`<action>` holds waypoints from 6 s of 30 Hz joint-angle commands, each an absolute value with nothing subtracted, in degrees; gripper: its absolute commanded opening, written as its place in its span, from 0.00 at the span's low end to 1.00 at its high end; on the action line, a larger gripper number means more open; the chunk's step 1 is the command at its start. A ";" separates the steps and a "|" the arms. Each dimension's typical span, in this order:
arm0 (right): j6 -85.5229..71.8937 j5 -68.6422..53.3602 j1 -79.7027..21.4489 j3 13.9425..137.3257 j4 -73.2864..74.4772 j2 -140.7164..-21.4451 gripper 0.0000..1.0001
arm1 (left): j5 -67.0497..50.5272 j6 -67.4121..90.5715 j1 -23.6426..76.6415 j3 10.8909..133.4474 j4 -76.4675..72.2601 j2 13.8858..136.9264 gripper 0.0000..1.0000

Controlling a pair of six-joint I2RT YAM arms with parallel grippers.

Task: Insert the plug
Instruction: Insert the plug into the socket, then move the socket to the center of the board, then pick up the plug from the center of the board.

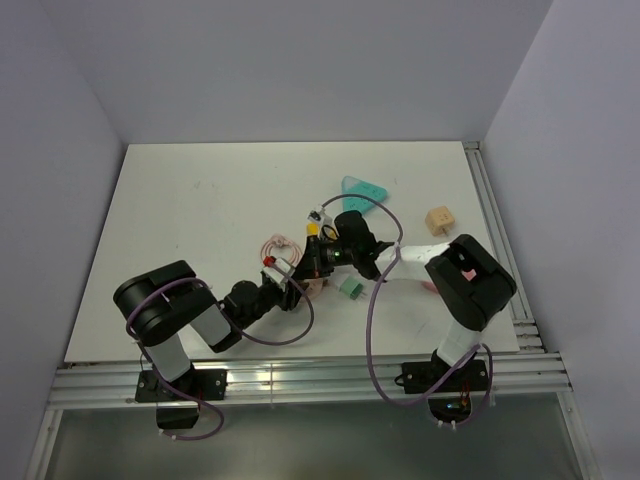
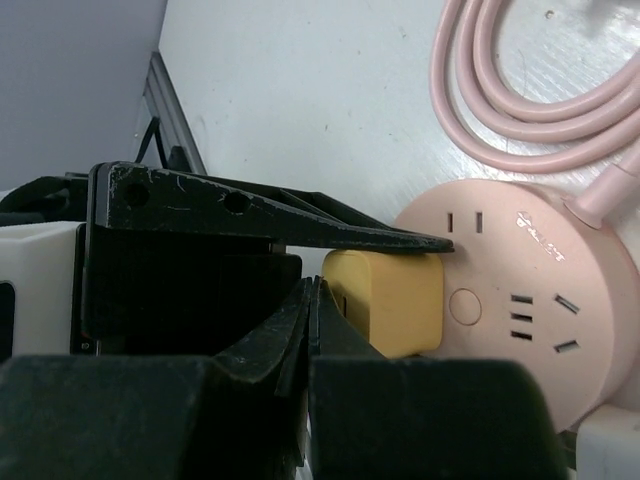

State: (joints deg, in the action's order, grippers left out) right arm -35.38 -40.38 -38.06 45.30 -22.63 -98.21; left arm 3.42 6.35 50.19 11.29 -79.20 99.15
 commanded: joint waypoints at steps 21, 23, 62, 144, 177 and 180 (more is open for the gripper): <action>-35.68 -36.39 -37.53 41.13 -18.98 -98.97 0.00 | 2.81 5.98 50.89 11.69 -73.04 98.44 0.00; -35.77 -36.30 -37.44 41.57 -18.99 -98.27 0.00 | 2.81 6.15 50.89 11.51 -73.39 98.79 0.00; -31.73 -31.83 -37.53 48.43 -9.32 -89.74 0.00 | 8.52 9.75 50.98 10.63 -53.98 69.72 0.98; -27.69 25.05 -49.83 48.96 24.61 -83.58 0.77 | 28.48 37.70 44.56 33.13 8.52 47.28 1.00; -14.68 0.98 -50.27 50.89 20.22 -82.28 0.48 | 19.96 40.25 44.30 42.62 17.31 53.17 1.00; -14.24 -1.13 -50.27 49.31 17.32 -79.02 0.48 | 16.88 40.08 44.21 43.15 17.40 52.82 1.00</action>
